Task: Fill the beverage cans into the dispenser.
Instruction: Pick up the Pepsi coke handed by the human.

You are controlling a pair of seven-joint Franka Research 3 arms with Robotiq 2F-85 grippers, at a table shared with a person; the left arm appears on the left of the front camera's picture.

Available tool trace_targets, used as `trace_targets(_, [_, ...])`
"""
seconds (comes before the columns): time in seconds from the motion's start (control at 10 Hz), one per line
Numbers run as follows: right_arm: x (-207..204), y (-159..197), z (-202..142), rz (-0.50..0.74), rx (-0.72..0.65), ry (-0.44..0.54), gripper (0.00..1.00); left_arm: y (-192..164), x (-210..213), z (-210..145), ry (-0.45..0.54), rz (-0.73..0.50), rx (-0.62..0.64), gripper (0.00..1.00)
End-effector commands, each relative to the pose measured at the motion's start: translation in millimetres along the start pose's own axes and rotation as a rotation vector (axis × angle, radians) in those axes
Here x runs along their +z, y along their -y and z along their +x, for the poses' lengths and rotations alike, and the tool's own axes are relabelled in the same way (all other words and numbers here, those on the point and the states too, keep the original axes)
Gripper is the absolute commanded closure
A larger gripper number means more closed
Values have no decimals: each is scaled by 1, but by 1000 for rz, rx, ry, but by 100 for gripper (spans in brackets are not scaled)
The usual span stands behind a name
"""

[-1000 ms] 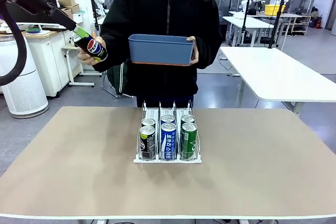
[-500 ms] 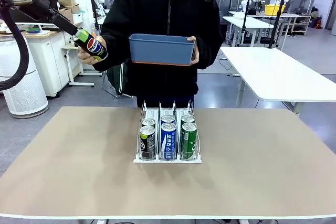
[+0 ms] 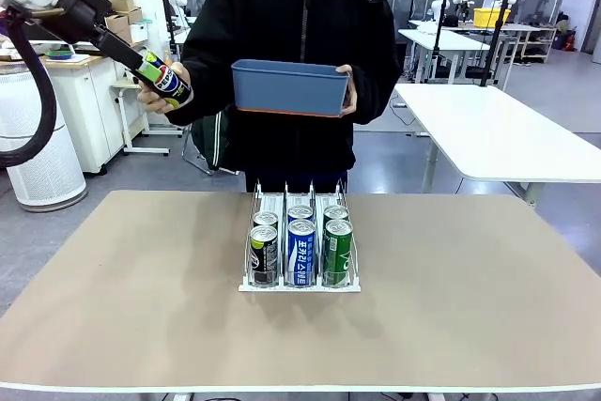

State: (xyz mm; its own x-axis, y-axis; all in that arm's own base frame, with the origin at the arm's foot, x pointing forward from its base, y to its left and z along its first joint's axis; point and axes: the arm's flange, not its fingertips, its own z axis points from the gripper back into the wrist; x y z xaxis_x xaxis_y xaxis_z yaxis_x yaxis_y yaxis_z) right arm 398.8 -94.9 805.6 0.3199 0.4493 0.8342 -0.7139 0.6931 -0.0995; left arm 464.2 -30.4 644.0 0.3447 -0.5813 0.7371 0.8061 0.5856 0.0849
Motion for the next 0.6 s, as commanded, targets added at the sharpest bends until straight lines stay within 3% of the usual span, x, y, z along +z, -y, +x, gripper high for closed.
trace_targets(0.0, [0, -1, -1, 3, -1, 1, 0, -6, -2, -1, 38, 30, -5, 0])
trace_targets(0.3, [0, -1, -1, 3, -1, 1, 0, 0, 0, 0, 0, 0, 0, 0])
trace_targets(0.4, [0, -1, -1, 3, -1, 1, 0, 0, -1, 1, 2, 6, 0, 19])
trace_targets(0.5, [0, -1, -1, 3, -1, 1, 0, 1, 0, 2, 8, 25, -6, 20])
